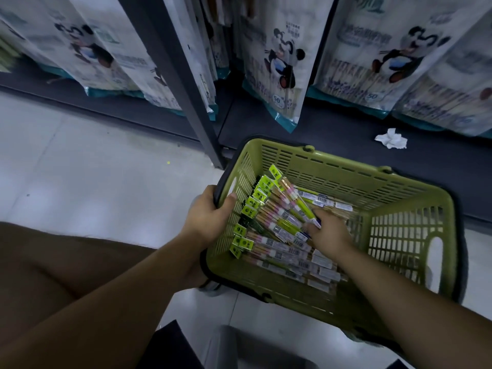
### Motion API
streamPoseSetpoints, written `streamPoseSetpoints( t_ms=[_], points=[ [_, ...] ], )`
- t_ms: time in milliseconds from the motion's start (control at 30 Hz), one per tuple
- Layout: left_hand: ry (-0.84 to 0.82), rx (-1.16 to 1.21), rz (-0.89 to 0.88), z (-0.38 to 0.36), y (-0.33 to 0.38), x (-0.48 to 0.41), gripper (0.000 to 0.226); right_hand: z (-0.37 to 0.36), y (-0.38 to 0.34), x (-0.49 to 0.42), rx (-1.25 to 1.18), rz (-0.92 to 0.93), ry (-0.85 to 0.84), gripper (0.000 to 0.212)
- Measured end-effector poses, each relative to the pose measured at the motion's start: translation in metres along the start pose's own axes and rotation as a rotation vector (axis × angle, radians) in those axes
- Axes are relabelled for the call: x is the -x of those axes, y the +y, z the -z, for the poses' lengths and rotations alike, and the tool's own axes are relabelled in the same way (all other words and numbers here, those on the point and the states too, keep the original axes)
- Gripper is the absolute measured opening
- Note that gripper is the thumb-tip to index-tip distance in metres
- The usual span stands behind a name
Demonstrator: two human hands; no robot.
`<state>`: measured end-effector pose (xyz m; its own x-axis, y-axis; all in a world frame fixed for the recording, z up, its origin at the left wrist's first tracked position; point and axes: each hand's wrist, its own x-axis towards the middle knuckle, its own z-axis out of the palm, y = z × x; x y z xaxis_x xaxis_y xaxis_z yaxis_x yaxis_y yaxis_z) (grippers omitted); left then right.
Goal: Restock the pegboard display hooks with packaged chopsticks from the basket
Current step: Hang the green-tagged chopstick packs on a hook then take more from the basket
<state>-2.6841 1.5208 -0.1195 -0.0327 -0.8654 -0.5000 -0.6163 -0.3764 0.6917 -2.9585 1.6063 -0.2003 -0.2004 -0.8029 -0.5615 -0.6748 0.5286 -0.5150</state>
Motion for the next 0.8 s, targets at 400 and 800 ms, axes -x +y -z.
streamPoseSetpoints(
  t_ms=[400, 800],
  points=[
    [-0.125, 0.264, -0.059, -0.015, 0.062, 0.031, 0.055, 0.021, -0.142, 0.065, -0.549, 0.323, -0.152, 0.018],
    [0.033, 0.659, 0.081, 0.016, 0.05, 0.011, 0.022, 0.003, -0.051, 0.008, 0.005, 0.0, -0.151, 0.053]
  ],
)
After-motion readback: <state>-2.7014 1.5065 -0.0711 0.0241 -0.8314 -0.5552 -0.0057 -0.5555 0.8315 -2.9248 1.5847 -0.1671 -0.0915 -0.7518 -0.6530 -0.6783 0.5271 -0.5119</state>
